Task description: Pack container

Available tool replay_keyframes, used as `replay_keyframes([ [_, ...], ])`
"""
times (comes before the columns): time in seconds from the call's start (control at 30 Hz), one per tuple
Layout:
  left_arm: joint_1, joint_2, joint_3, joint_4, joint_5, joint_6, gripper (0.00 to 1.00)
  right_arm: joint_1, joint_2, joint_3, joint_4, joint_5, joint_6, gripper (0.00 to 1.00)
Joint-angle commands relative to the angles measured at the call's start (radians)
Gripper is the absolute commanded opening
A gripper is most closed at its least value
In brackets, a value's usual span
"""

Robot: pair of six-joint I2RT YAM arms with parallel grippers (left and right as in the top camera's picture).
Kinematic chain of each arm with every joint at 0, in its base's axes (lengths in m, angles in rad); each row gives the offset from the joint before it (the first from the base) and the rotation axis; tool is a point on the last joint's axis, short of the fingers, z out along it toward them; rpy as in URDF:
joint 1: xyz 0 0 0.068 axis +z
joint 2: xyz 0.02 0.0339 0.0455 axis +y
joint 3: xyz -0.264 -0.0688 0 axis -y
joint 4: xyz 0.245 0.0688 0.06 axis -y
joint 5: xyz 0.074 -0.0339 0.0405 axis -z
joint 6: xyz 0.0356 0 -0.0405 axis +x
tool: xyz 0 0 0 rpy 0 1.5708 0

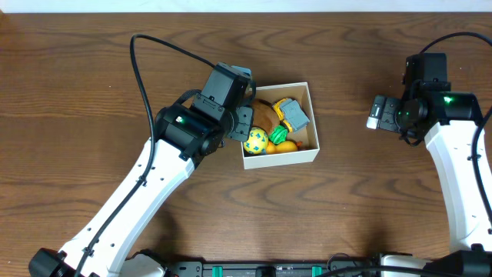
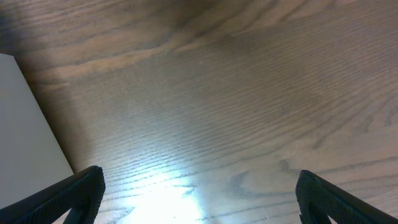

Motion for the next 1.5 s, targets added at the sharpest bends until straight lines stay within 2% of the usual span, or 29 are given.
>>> replay_keyframes([
  [0.0, 0.015, 0.000, 0.003, -0.006, -0.060, 0.000, 0.84, -0.007, -0.001, 0.001, 0.006, 0.000, -0.013, 0.99],
  [0.03, 0.025, 0.000, 0.003, -0.006, -0.086, 0.000, 0.96, -0.007, -0.001, 0.001, 0.016, 0.000, -0.013, 0.99],
  [0.07, 0.037, 0.000, 0.003, -0.005, -0.103, 0.000, 0.98, -0.006, -0.001, 0.001, 0.031, -0.002, -0.013, 0.98],
  [0.33, 0.270, 0.000, 0.003, 0.078, -0.116, -0.003, 0.98, 0.047, -0.001, 0.001, 0.256, 0.000, -0.029, 0.99],
  [0.5, 0.377, 0.000, 0.003, 0.136, -0.116, -0.004, 0.98, 0.071, -0.001, 0.001, 0.471, 0.014, -0.039, 0.99],
  [0.6, 0.428, -0.005, 0.004, 0.149, -0.116, -0.004, 0.98, 0.071, -0.014, 0.002, 0.525, 0.016, -0.058, 0.99],
  [0.67, 0.454, -0.012, 0.004, 0.137, -0.114, -0.004, 0.98, 0.060, -0.023, 0.002, 0.542, 0.023, 0.020, 0.99],
  [0.73, 0.479, -0.024, 0.003, 0.109, -0.111, -0.022, 0.98, 0.041, -0.042, 0.002, 0.527, 0.017, 0.126, 0.99],
  [0.8, 0.500, -0.044, 0.003, 0.077, -0.108, -0.031, 0.98, 0.016, -0.077, 0.002, 0.492, -0.013, 0.167, 0.99],
  [1.07, 0.533, -0.249, -0.103, 0.060, -0.044, -0.022, 0.98, -0.005, -0.312, -0.029, 0.344, -0.006, -0.018, 0.99],
  [1.47, 0.533, -0.812, -0.452, 0.109, -0.040, -0.019, 0.98, 0.085, -0.853, -0.434, 0.286, 0.097, -0.020, 0.99],
])
